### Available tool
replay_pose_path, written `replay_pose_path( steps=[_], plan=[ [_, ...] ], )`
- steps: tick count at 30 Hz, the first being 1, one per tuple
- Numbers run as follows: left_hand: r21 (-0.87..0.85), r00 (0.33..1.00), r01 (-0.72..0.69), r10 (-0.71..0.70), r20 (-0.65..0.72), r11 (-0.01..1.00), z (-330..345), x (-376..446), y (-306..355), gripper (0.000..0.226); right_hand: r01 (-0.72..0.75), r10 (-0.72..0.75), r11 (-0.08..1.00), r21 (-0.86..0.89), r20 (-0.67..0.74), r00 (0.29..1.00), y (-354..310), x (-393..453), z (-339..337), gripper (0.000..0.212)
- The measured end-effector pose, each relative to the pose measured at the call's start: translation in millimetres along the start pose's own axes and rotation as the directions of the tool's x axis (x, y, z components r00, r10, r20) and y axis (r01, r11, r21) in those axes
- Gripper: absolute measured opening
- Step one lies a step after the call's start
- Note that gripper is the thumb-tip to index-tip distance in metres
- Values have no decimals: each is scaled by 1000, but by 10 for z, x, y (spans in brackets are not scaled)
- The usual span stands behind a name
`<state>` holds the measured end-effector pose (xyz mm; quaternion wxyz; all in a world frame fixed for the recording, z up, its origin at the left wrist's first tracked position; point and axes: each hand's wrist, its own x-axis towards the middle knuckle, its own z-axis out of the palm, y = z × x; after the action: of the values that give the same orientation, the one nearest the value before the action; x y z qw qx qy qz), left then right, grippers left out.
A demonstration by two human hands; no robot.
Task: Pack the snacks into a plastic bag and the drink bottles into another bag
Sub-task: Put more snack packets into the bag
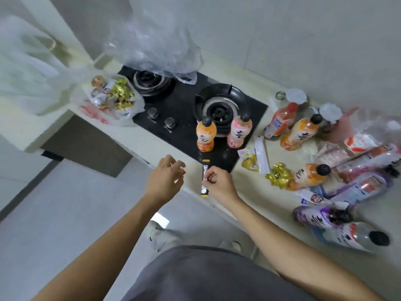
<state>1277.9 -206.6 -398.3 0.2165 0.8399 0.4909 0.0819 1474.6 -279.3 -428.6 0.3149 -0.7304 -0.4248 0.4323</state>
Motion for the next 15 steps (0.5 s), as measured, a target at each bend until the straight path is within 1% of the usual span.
replay_pose_path(
  steps=[2,5,8,12,15],
  plan=[
    [-46,997,46,-49,-55,998,-200,-93,-418,28,26,-26,1000,-10,32,999,-316,156,372,19],
    [-81,985,132,-140,-101,988,-556,-220,-1060,27,56,-56,998,-9,81,995,-804,399,992,23],
    [-75,969,199,-208,-130,977,-945,-326,-1724,23,71,-69,997,-9,118,991,-1311,650,1614,24],
    [-52,956,256,-261,-132,965,-1494,-332,-2506,22,113,-109,993,-19,140,984,-1940,1014,2296,21],
    [-36,948,289,-292,-125,957,-1809,-142,-2909,26,129,-126,991,-17,116,985,-2283,1321,2585,18]
  ],
)
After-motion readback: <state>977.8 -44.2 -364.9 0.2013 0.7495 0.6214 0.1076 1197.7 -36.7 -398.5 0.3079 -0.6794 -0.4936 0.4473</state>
